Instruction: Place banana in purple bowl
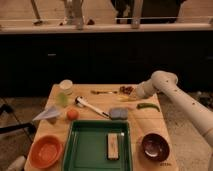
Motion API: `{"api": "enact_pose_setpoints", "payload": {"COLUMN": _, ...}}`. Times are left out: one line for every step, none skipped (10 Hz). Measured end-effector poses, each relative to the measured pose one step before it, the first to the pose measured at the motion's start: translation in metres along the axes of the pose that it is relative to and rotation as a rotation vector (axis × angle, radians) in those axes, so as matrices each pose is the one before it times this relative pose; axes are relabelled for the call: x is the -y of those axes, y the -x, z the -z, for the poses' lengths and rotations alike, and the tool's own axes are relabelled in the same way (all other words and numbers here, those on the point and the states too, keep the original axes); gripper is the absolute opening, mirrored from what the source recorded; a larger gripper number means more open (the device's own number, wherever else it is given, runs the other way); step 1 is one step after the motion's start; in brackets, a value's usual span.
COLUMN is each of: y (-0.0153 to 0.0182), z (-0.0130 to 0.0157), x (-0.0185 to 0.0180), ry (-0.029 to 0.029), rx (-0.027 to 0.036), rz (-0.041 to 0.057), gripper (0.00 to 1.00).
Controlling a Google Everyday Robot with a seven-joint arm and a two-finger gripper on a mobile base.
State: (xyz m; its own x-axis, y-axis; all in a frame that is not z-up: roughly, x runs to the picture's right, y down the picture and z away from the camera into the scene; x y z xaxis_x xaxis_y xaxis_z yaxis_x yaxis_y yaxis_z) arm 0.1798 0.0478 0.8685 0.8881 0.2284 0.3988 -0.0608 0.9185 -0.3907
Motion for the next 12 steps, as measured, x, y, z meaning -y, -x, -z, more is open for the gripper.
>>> {"api": "enact_pose_setpoints", "payload": {"y": 0.00572, "z": 0.01376, "x": -0.00242, "ry": -0.01548, "rx": -0.00258, "rz": 0.01663, "gripper": 0.0}}
{"api": "enact_pose_setpoints", "payload": {"y": 0.00514, "z": 0.01121, "x": -0.006, "ry": -0.00228, "rx": -0.00518, "rz": 0.0183, "gripper": 0.0}}
{"api": "enact_pose_setpoints", "payload": {"y": 0.00652, "z": 0.01033, "x": -0.00923, "ry": 0.005, "rx": -0.00622, "rz": 0.02374, "gripper": 0.0}}
{"api": "enact_pose_setpoints", "payload": {"y": 0.00636, "z": 0.01009, "x": -0.01042, "ry": 0.00623, "rx": -0.00503, "rz": 0.02572, "gripper": 0.0}}
{"api": "enact_pose_setpoints", "payload": {"y": 0.00573, "z": 0.01036, "x": -0.01133, "ry": 0.00873, "rx": -0.00376, "rz": 0.03582, "gripper": 0.0}}
{"api": "enact_pose_setpoints", "payload": {"y": 0.00493, "z": 0.00749, "x": -0.00735, "ry": 0.00707, "rx": 0.00088, "rz": 0.03633, "gripper": 0.0}}
{"api": "enact_pose_setpoints", "payload": {"y": 0.00471, "z": 0.00895, "x": -0.01018, "ry": 0.01752, "rx": 0.00257, "rz": 0.05511, "gripper": 0.0}}
{"api": "enact_pose_setpoints", "payload": {"y": 0.00278, "z": 0.00392, "x": -0.00592, "ry": 0.01473, "rx": 0.00257, "rz": 0.03314, "gripper": 0.0}}
{"api": "enact_pose_setpoints", "payload": {"y": 0.00415, "z": 0.00411, "x": -0.00645, "ry": 0.02047, "rx": 0.00311, "rz": 0.03923, "gripper": 0.0}}
{"api": "enact_pose_setpoints", "payload": {"y": 0.0029, "z": 0.00263, "x": -0.006, "ry": 0.02177, "rx": 0.00167, "rz": 0.02968, "gripper": 0.0}}
{"api": "enact_pose_setpoints", "payload": {"y": 0.00218, "z": 0.00423, "x": -0.00878, "ry": 0.01889, "rx": -0.00061, "rz": 0.02198, "gripper": 0.0}}
{"api": "enact_pose_setpoints", "payload": {"y": -0.00109, "z": 0.00265, "x": -0.00354, "ry": 0.00352, "rx": -0.00206, "rz": 0.00047, "gripper": 0.0}}
